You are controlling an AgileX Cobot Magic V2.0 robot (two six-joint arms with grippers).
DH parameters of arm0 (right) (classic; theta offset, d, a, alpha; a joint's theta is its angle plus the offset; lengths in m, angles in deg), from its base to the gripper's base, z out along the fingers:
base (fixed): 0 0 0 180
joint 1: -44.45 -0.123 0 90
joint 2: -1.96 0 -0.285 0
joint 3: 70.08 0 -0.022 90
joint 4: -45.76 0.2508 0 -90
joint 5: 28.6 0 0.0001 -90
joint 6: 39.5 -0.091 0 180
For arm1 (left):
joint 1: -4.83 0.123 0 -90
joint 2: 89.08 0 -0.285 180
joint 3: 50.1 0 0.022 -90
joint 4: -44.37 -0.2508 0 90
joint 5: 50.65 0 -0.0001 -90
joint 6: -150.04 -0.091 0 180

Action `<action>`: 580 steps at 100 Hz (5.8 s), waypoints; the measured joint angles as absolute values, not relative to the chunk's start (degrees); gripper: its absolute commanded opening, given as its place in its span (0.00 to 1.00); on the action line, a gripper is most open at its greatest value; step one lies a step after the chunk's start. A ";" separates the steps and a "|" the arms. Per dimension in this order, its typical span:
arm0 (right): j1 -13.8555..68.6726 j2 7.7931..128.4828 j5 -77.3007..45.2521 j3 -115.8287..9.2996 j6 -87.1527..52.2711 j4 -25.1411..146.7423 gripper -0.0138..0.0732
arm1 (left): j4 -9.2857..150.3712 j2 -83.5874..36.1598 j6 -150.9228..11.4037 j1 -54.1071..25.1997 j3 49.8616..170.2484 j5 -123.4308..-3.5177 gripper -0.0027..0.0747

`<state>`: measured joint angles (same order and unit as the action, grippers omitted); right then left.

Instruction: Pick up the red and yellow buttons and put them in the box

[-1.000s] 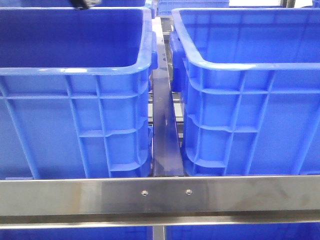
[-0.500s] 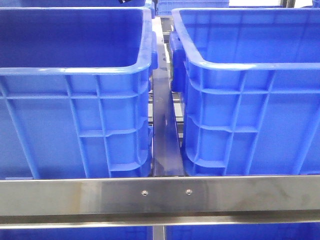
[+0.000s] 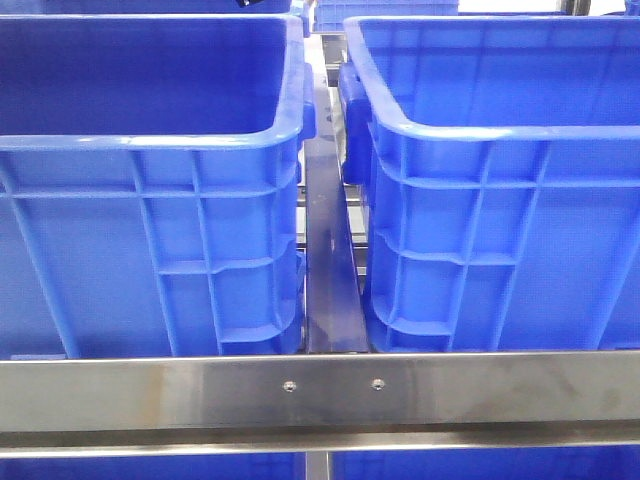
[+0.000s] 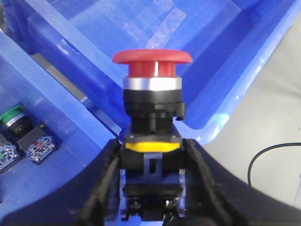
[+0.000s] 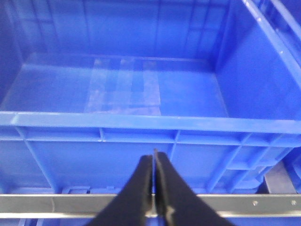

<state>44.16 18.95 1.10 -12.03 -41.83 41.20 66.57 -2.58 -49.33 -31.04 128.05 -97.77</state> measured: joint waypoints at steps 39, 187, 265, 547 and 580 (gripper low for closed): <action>44.16 36.15 6.53 -26.83 -41.83 47.92 0.84 | 66.57 -2.58 -49.33 -31.04 128.05 -97.77 0.23; 28.68 90.45 18.65 -52.91 1.08 133.15 0.84 | 66.60 -2.58 -49.33 -31.04 128.05 -97.77 0.23; 27.99 91.72 18.90 -53.26 1.56 133.15 0.45 | 66.27 -2.58 -49.33 -31.04 128.05 -97.66 0.92; 44.89 120.30 -10.60 -68.97 44.66 133.31 0.68 | 65.88 -2.58 -49.33 -31.04 128.05 -100.96 0.83; 44.89 117.38 -9.82 -68.97 44.66 131.27 0.68 | 65.88 -2.58 -49.33 -31.04 128.05 -100.96 0.83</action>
